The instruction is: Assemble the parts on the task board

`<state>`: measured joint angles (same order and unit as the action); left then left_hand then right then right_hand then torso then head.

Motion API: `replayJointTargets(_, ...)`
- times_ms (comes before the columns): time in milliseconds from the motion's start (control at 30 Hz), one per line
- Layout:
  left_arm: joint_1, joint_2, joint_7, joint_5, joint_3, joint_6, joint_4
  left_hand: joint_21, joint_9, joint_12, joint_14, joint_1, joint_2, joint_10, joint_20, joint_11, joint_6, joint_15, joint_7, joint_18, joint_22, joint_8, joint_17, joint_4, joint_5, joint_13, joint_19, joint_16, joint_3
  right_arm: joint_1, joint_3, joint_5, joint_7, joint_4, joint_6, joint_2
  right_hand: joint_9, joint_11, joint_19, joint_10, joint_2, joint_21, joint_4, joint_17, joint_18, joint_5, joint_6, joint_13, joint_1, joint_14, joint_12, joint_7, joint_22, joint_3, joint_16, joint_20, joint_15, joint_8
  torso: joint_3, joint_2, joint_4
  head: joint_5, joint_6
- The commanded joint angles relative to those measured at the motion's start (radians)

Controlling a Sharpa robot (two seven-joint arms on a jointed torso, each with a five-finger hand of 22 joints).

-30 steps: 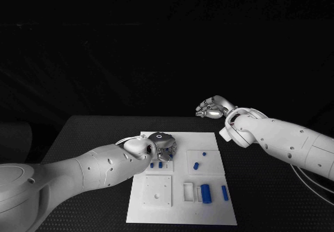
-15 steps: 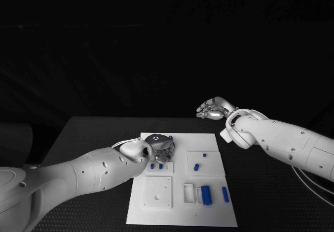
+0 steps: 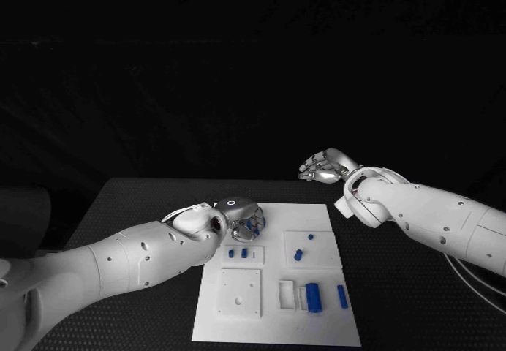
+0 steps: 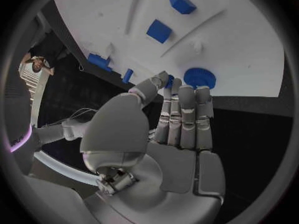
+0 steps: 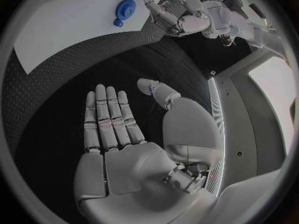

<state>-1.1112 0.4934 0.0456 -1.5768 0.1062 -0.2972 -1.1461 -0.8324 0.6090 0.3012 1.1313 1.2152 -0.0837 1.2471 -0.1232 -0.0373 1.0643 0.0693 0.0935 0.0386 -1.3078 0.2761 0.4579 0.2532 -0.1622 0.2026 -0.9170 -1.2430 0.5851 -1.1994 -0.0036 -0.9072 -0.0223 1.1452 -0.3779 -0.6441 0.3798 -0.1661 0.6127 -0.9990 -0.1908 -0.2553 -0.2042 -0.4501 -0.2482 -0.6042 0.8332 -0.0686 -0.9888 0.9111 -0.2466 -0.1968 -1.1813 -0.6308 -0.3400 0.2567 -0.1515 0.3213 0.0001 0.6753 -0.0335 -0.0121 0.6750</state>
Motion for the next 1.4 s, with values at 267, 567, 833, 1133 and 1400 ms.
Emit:
replayJointTargets(267, -0.005, 0.079, -0.005, 0.087, -0.010, 0.042, -0.051, -0.004, 0.001, -0.005, 0.005, -0.003, 0.005, 0.007, -0.040, 0.000, 0.004, 0.004, 0.002, 0.020, -0.017, 0.001, 0.000, 0.000, -0.005, -0.001, -0.007, 0.000, 0.006, 0.000, 0.000, -0.002, -0.010, 0.004, 0.009, -0.003, -0.001, -0.003, -0.001, -0.003, 0.002, 0.006, 0.002, 0.001, -0.011, 0.003, -0.006, 0.000, 0.002, -0.009, 0.007, -0.001, -0.002, -0.006, 0.004, 0.005, 0.001, 0.006, -0.0005, 0.000, -0.0016, 0.003, 0.000)
replayJointTargets(567, -0.004, 0.106, -0.004, 0.095, -0.010, 0.043, -0.039, -0.004, 0.000, -0.006, 0.006, -0.003, 0.005, 0.008, -0.040, 0.000, 0.004, 0.004, 0.002, 0.020, -0.017, 0.000, -0.001, 0.000, -0.004, -0.001, -0.007, 0.001, 0.007, 0.000, 0.000, -0.002, -0.009, 0.005, 0.008, -0.006, -0.002, -0.003, -0.001, -0.003, 0.002, 0.006, 0.002, 0.001, -0.011, 0.002, -0.006, 0.000, 0.002, -0.009, 0.007, -0.001, -0.002, -0.006, 0.004, 0.005, 0.001, 0.006, -0.0024, 0.001, -0.0007, 0.002, 0.003)
replayJointTargets(833, -0.004, 0.098, -0.003, 0.097, -0.009, 0.054, -0.031, -0.004, 0.000, -0.007, 0.006, -0.003, 0.005, 0.009, -0.040, 0.001, 0.004, 0.004, 0.002, 0.020, -0.017, 0.000, -0.001, 0.000, -0.004, -0.001, -0.007, 0.001, 0.007, 0.000, 0.000, -0.002, -0.009, 0.004, 0.009, -0.004, -0.002, -0.003, -0.001, -0.003, 0.002, 0.006, 0.002, 0.001, -0.011, 0.002, -0.006, 0.000, 0.001, -0.009, 0.007, -0.001, -0.002, -0.006, 0.004, 0.005, 0.001, 0.006, -0.0018, 0.001, -0.0002, 0.000, 0.005)
replayJointTargets(1133, 0.002, 0.085, -0.002, 0.097, -0.008, 0.064, -0.012, -0.004, 0.000, -0.008, 0.006, -0.004, 0.006, 0.009, -0.040, 0.001, 0.004, 0.004, 0.002, 0.019, -0.017, 0.000, -0.001, 0.000, -0.003, -0.001, -0.007, 0.002, 0.008, 0.000, 0.000, -0.002, -0.009, 0.004, 0.008, -0.004, -0.002, -0.003, -0.001, -0.003, 0.002, 0.007, 0.002, 0.001, -0.011, 0.002, -0.006, 0.000, 0.001, -0.009, 0.007, -0.001, -0.003, -0.006, 0.004, 0.005, 0.001, 0.006, -0.0001, 0.001, 0.0013, -0.004, 0.009)
replayJointTargets(1400, 0.007, 0.071, 0.000, 0.097, -0.008, 0.071, -0.013, -0.004, 0.000, -0.009, 0.006, -0.004, 0.006, 0.010, -0.041, 0.000, 0.004, 0.004, 0.002, 0.019, -0.017, -0.001, -0.001, 0.000, -0.003, -0.002, -0.007, 0.002, 0.009, 0.000, 0.000, -0.002, -0.009, 0.004, 0.008, -0.002, -0.002, -0.003, -0.001, -0.003, 0.002, 0.007, 0.002, 0.001, -0.011, 0.002, -0.006, 0.000, 0.001, -0.009, 0.007, -0.001, -0.003, -0.006, 0.004, 0.005, 0.001, 0.006, -0.0002, 0.001, 0.0008, -0.003, 0.009)
